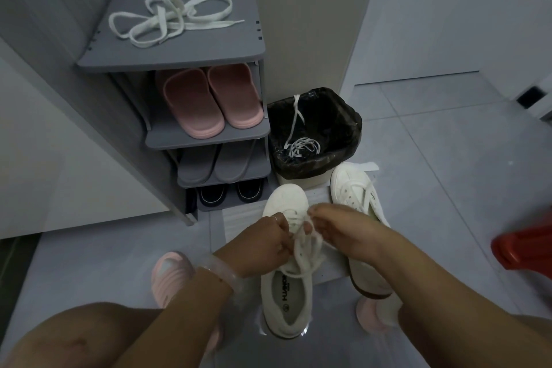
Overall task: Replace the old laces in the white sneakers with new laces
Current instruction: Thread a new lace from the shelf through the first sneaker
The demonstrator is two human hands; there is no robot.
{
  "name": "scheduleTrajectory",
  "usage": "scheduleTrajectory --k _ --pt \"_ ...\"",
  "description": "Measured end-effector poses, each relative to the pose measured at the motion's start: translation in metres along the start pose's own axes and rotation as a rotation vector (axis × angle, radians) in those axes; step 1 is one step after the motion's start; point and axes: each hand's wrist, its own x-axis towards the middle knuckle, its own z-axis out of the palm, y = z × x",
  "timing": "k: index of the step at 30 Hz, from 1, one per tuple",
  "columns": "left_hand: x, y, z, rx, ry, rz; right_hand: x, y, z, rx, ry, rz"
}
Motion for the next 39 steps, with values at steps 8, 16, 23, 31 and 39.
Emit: scheduleTrajectory --k 8,16,23,31,39 --pt "0.002 0.004 0.003 -0.132 0.148 -0.108 -0.014 -0.047 -0.032 0.442 0.177 -0.54" --pt "-0.01 0.002 -0.019 -0.148 -0.177 -0.257 -0.024 -0.047 -0.04 -0.322 0.368 -0.837" --pt "-0.01 0.009 -0.012 -0.068 -0.14 -0.208 -0.031 -0.074 -0.089 -0.375 0.7 -0.595" --pt "-0.005 0.01 0.014 -0.008 -0.038 -0.224 -0.026 -0.013 -0.023 -1.38 -0.048 -0.242" --pt "-0.002 0.01 0.01 -0.11 0.188 -0.255 -0.006 0.034 0.002 -1.358 0.093 -0.385"
